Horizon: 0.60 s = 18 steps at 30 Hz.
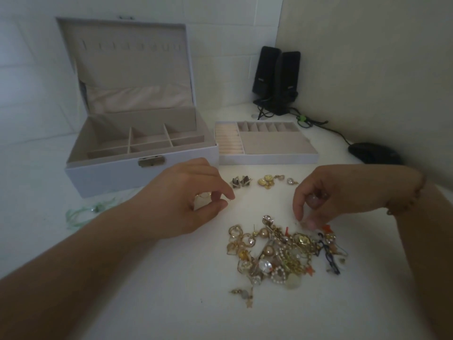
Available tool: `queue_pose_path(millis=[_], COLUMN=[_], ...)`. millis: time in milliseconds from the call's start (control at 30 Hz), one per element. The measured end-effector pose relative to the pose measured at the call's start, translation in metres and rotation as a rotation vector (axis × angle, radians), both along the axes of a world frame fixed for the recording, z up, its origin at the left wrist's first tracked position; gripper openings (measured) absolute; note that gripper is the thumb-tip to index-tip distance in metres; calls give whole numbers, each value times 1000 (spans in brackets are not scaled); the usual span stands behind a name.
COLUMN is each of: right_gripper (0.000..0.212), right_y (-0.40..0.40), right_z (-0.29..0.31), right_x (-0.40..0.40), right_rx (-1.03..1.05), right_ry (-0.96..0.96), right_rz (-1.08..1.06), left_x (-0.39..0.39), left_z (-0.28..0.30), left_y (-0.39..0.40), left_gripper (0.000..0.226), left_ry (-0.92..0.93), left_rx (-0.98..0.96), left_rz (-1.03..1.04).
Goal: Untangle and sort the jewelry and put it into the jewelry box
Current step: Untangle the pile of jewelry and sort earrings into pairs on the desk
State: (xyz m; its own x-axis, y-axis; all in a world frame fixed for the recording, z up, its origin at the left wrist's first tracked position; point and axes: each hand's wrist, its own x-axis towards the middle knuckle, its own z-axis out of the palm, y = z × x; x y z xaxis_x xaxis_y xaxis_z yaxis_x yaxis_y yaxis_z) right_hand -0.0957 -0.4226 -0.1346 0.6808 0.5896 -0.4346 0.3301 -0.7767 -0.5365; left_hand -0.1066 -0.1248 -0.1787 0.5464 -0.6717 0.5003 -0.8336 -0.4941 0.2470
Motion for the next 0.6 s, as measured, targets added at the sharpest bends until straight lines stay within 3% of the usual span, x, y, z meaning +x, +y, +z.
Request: queue_pose_path(millis=[200,267,467,600], right_gripper=[8,10,25,22], right_y=[2,-2,-19,-16], right_z=[-7,-7,-1,-5], right_x=[5,7,15,24], right_rx=[46,146,1013,1317], right_ry=[-189,-187,97,206], right_rz=[14,-5,-316,-591], left_x=[0,0,-1,0], left_z=[0,0,1,1], left_y=[-1,0,0,1], left_gripper=[19,19,19,18], left_ry=[6,3,-3,-8], left_rx=[-2,-1,-7,-11], left_rz=[-5,-2,-11,-9])
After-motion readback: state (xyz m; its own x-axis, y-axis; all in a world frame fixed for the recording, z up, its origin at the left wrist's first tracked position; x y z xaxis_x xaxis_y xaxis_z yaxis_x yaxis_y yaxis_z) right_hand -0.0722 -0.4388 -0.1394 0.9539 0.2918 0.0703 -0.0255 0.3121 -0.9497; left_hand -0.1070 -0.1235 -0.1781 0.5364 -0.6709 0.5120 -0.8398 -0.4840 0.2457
